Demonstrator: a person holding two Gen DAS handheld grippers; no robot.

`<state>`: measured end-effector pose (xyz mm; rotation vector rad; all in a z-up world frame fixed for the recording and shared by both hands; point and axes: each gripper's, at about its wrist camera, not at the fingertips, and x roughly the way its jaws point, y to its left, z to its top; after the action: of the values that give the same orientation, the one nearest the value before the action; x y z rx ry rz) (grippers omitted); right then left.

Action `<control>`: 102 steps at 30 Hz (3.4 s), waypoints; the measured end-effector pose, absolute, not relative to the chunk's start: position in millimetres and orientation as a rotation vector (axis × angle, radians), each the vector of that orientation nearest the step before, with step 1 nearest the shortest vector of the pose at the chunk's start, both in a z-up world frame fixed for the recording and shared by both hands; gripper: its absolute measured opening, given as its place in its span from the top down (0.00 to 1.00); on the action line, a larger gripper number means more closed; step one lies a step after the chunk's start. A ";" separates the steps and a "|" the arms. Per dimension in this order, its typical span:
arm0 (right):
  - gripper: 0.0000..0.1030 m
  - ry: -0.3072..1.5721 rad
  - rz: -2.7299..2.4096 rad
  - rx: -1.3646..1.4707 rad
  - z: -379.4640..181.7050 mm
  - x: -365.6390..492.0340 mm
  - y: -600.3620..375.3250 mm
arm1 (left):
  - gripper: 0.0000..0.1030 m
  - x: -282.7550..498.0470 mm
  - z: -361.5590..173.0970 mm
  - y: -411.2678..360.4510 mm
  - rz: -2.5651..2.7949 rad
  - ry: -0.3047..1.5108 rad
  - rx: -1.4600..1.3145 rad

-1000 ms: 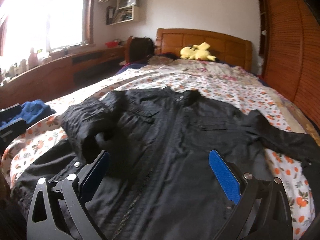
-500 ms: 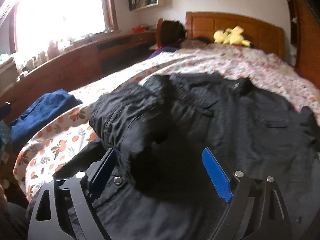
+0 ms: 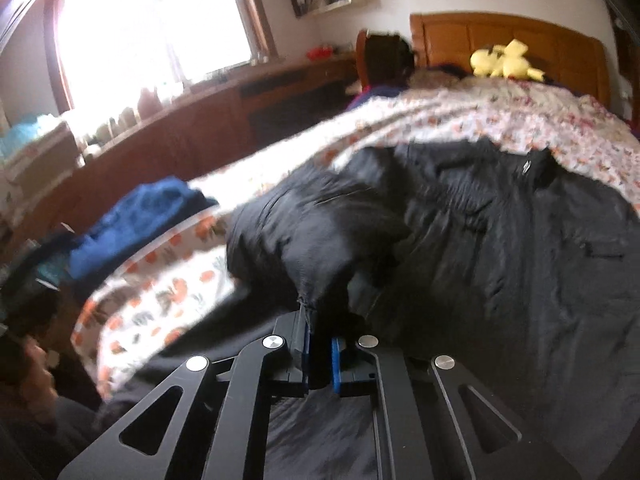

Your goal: Fold large clothes

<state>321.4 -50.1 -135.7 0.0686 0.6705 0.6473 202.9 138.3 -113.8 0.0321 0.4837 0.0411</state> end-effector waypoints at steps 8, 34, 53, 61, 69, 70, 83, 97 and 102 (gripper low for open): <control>0.96 0.554 0.576 0.097 -92.6 297.9 -113.4 | 0.02 206.1 -117.9 117.7 0.007 0.494 0.060; 0.47 0.592 0.240 -0.063 -126.1 300.8 -195.6 | 0.02 222.4 -124.9 57.7 -0.093 0.504 0.095; 0.39 0.838 0.262 -0.240 -206.7 359.3 -151.2 | 0.02 230.2 -138.6 35.3 -0.122 0.536 0.125; 0.85 0.793 0.233 -0.139 -193.4 354.1 -171.1 | 0.02 230.7 -140.1 34.6 -0.119 0.541 0.128; 0.92 0.690 0.294 -0.105 -147.6 317.9 -182.9 | 0.02 230.5 -139.9 34.8 -0.127 0.536 0.127; 0.92 0.674 0.311 -0.104 -139.7 309.0 -183.4 | 0.02 230.4 -139.9 35.1 -0.127 0.534 0.126; 0.93 0.645 0.500 -0.023 -106.4 254.0 -186.8 | 0.02 236.2 -137.0 24.8 -0.143 0.526 0.122; 0.74 0.624 0.300 0.007 -115.0 261.5 -236.5 | 0.02 252.2 -145.1 -14.3 -0.183 0.533 0.137; 0.66 0.588 0.217 0.025 -114.7 261.2 -265.1 | 0.02 256.3 -152.8 -33.1 -0.201 0.535 0.161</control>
<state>261.2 -265.1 -114.7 0.0251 0.5876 0.2172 256.3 -33.1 -152.8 0.1606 0.5349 -0.2013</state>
